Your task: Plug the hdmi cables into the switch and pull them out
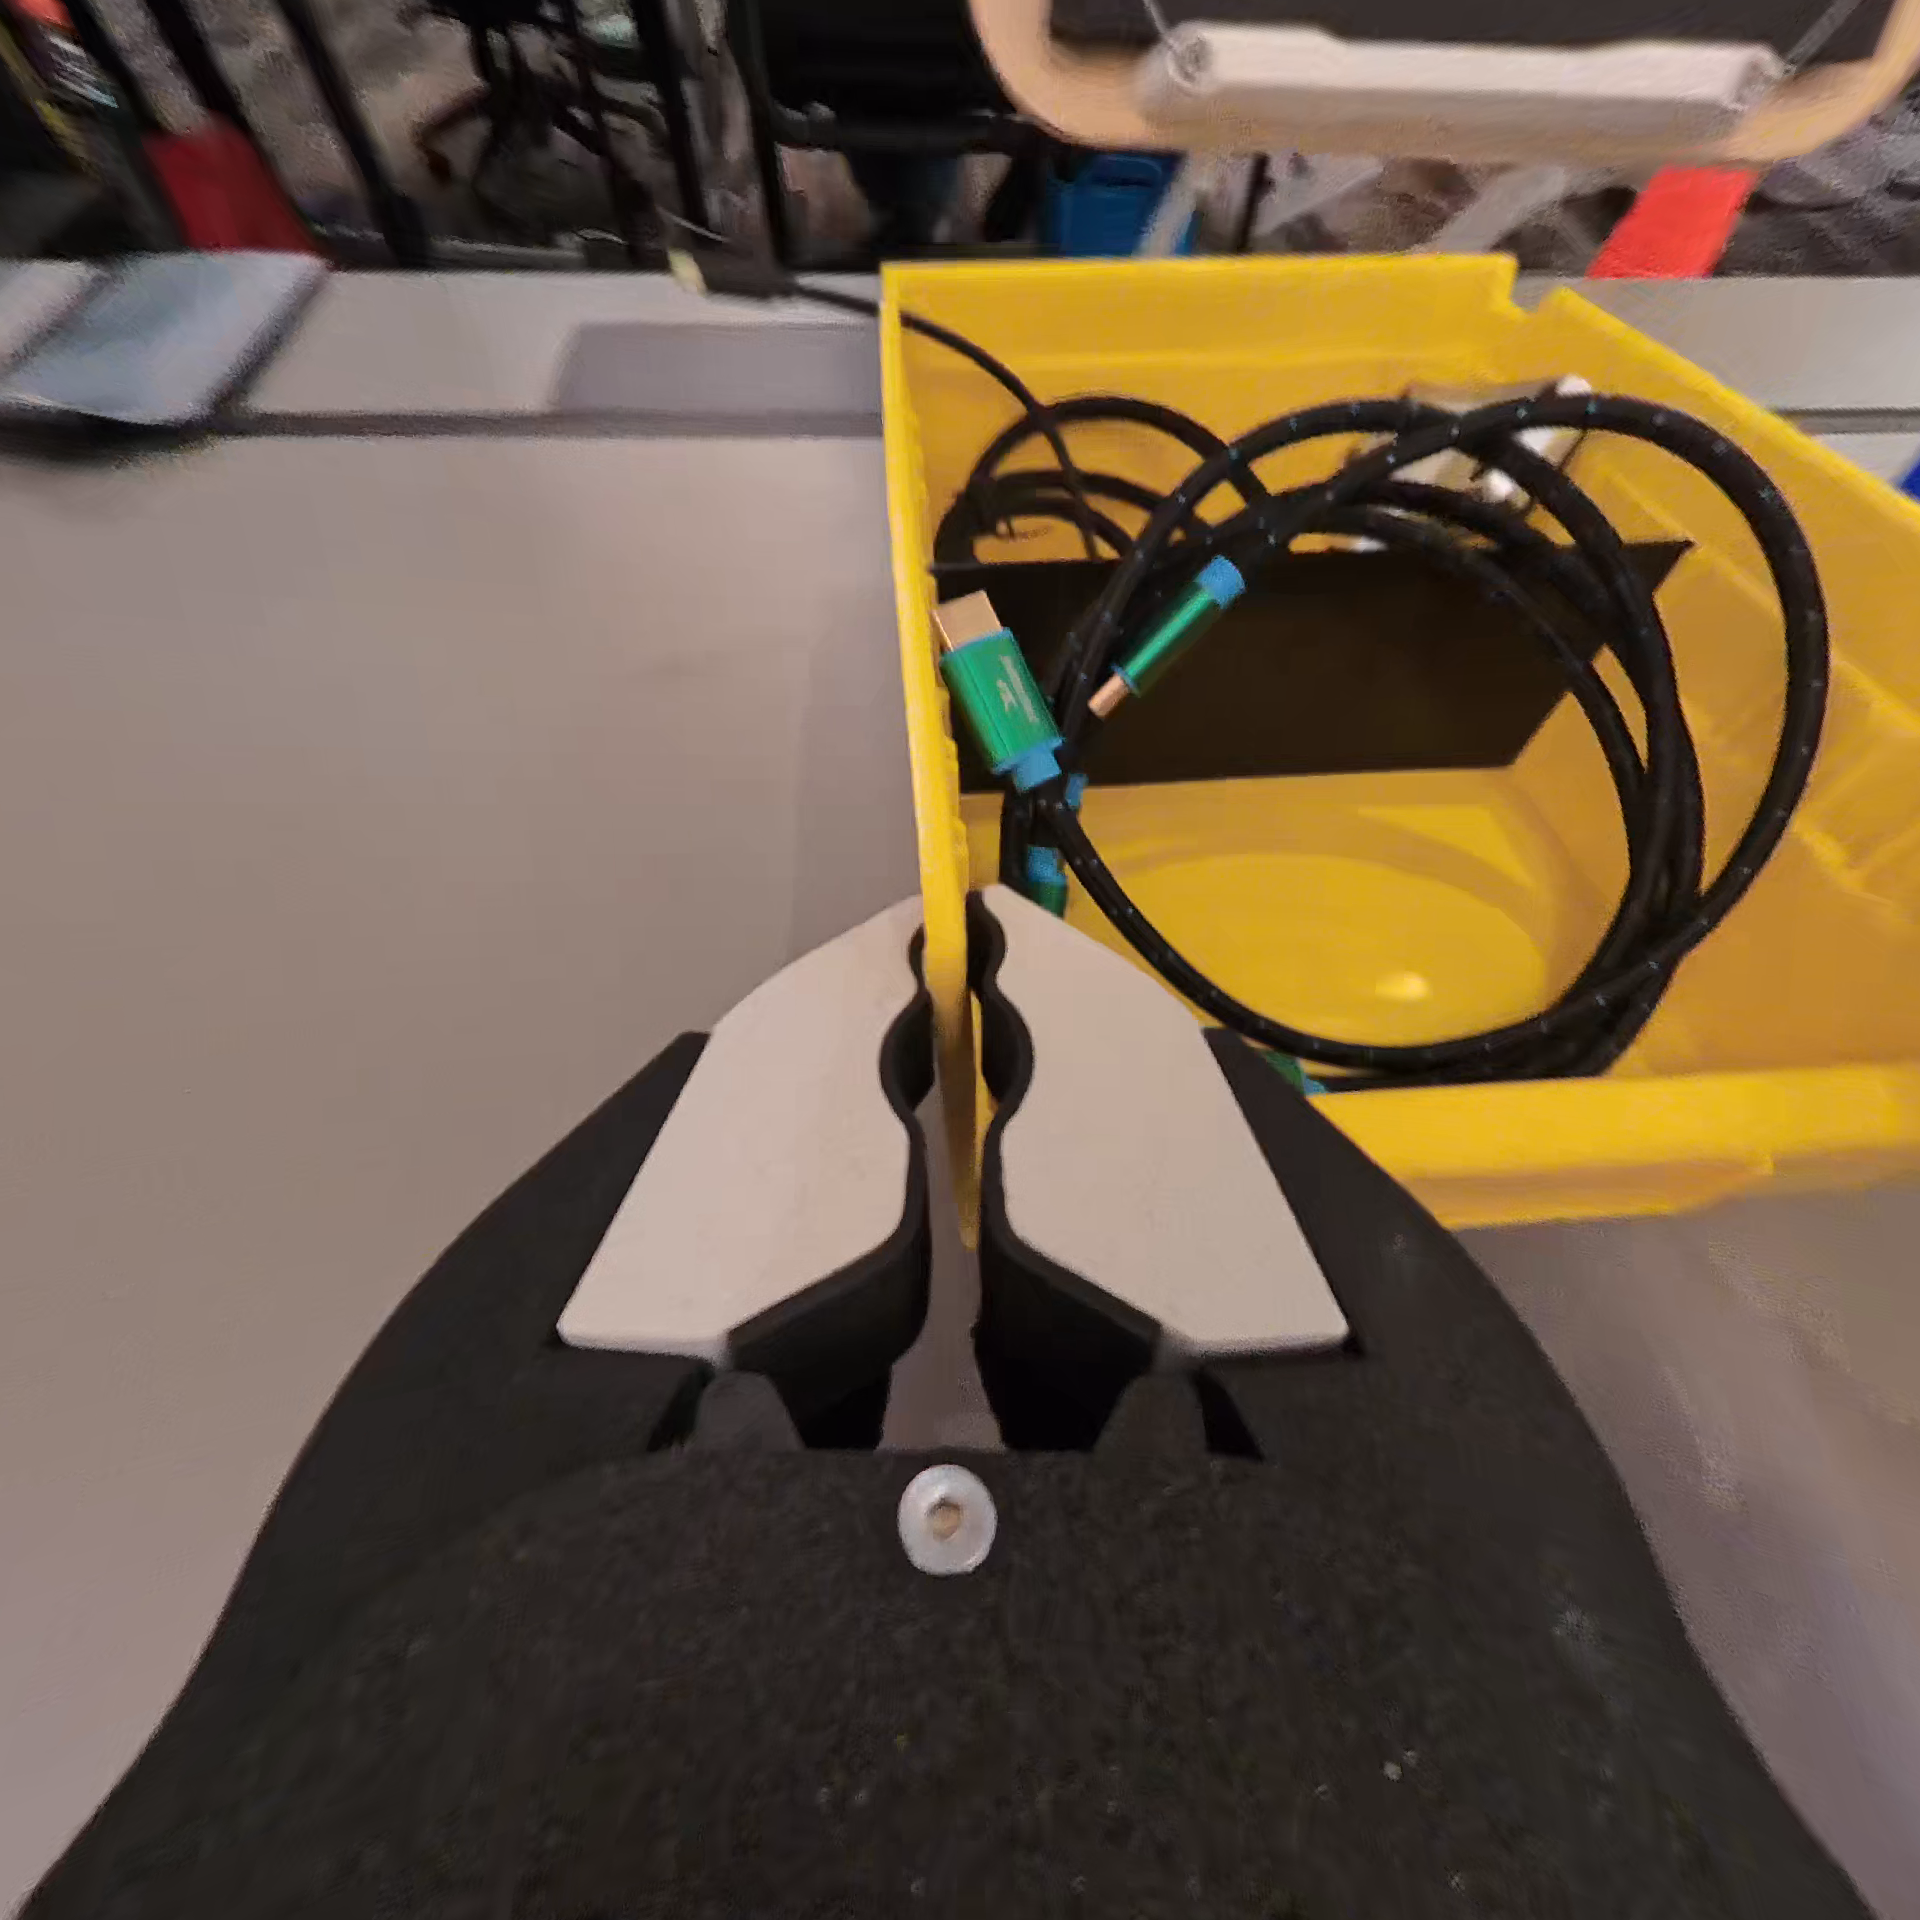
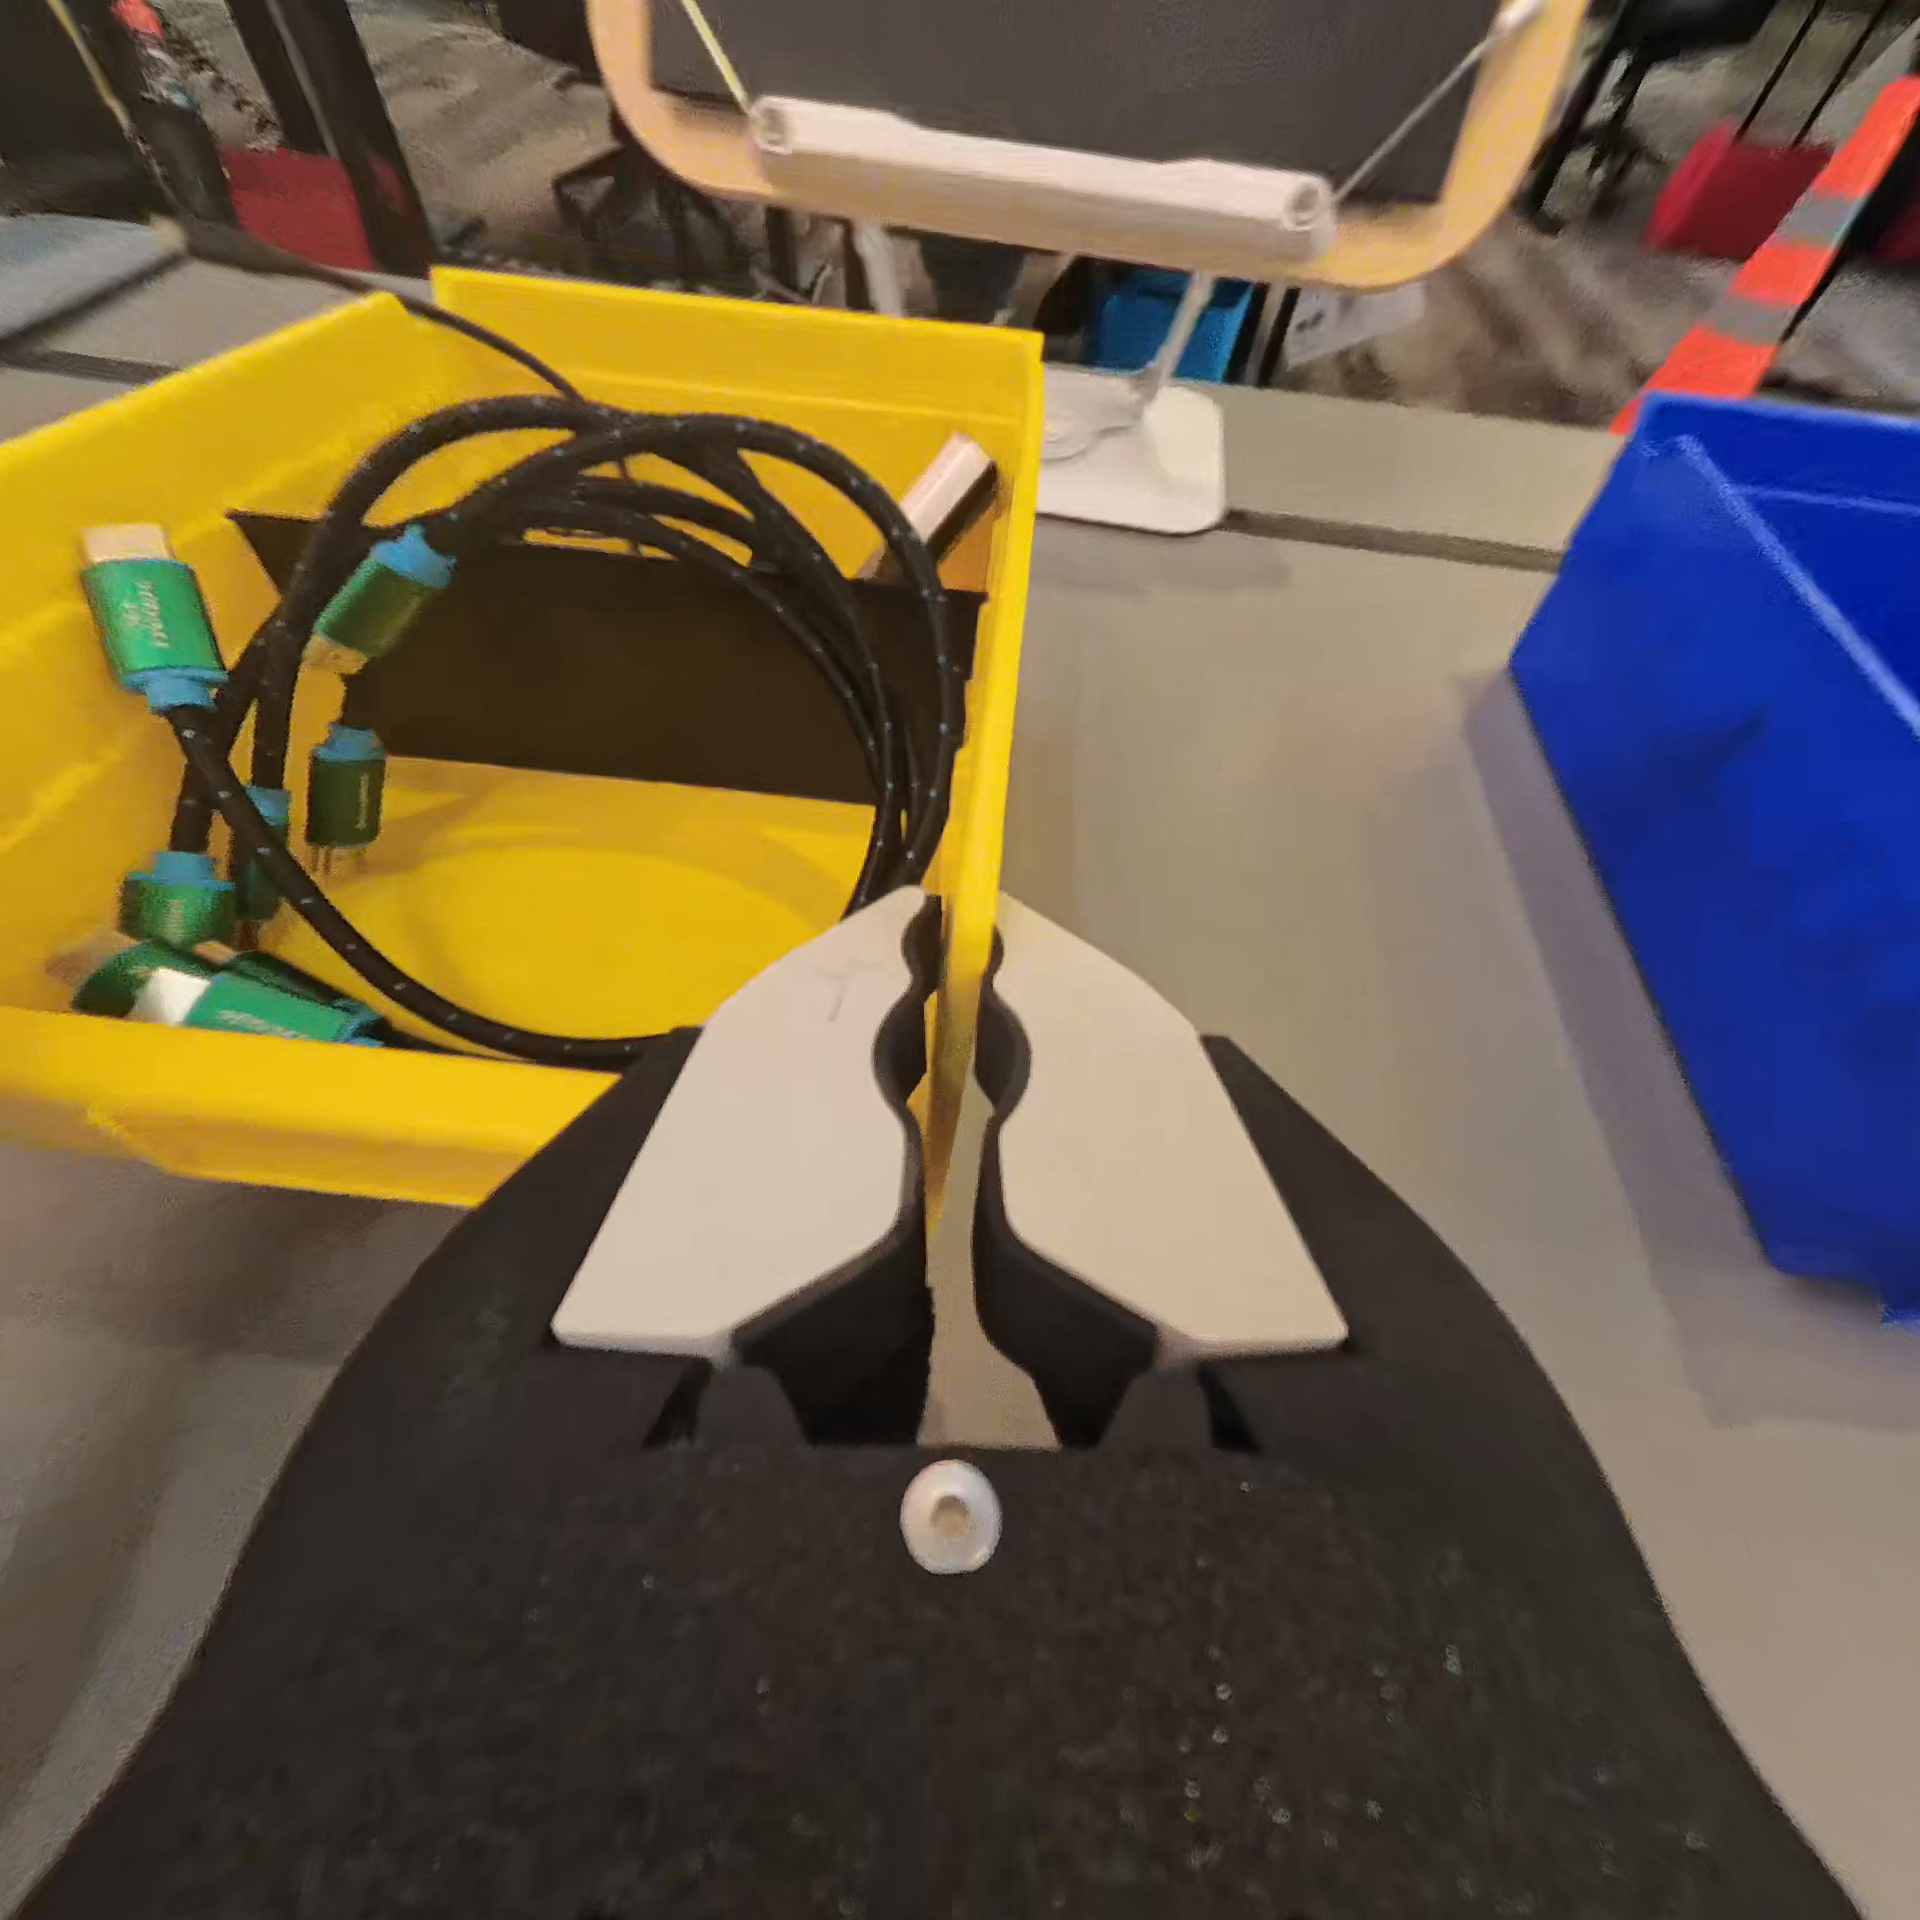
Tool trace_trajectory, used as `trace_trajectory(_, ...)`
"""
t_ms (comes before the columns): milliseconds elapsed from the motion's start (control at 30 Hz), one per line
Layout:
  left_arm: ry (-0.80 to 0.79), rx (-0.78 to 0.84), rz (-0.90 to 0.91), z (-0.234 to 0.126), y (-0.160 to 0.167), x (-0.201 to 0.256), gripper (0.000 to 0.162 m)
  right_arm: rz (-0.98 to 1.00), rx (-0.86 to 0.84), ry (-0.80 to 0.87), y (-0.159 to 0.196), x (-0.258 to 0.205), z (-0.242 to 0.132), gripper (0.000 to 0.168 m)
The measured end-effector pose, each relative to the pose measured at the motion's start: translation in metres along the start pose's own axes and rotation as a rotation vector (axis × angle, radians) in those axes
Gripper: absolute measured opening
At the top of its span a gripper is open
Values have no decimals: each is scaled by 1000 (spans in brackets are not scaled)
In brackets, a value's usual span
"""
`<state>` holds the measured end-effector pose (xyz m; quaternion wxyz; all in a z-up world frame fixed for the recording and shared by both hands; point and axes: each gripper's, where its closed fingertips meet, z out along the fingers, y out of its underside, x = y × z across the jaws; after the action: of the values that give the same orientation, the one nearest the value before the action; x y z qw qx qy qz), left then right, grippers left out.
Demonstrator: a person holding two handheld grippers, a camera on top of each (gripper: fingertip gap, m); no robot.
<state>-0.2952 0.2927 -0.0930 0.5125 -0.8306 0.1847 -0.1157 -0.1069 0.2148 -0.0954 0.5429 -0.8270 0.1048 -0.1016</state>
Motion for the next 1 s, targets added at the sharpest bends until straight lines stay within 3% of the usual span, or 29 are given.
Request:
trace_trajectory(300, -131, 88, -70, -46, -19, -152, 2, 11, 62, -131, -32, -152, -8, 4)
trace_trajectory(533, -41, -81, -165, -7, 45, -228, 5, -11, 3, -168, 13, -239, 13, 8)
trace_trajectory(600, -14, -57, -177, -7, 43, -225, 10, -17, 38, -216, 11, -241, 13, 9)
trace_trajectory(667, -11, -26, -135, -10, 37, -221, 28, -38, 21, -322, 12, -244, 10, 12)
trace_trajectory(767, -73, 60, -89, -28, 19, -225, 40, -74, 25, -521, 5, -232, -16, 20)
trace_trajectory(900, 53, 196, -147, -65, -7, -203, 53, -180, 117, -685, -4, -166, -61, 34)
trace_trajectory(1000, 148, 225, -139, -80, -7, -169, 69, -252, 111, -637, 18, -78, -70, 52)
